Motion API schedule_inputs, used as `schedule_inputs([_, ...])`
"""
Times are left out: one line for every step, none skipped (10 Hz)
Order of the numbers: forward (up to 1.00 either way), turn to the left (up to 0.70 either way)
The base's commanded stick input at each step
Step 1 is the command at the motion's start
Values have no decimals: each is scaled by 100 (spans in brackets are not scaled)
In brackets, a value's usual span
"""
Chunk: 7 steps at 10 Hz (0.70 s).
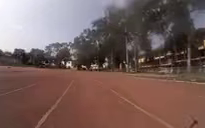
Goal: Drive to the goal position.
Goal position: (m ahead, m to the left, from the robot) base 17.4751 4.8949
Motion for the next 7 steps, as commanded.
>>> schedule_inputs([70,13])
schedule_inputs([70,0])
schedule_inputs([70,0])
schedule_inputs([70,0])
schedule_inputs([70,0])
schedule_inputs([70,0])
schedule_inputs([70,0])
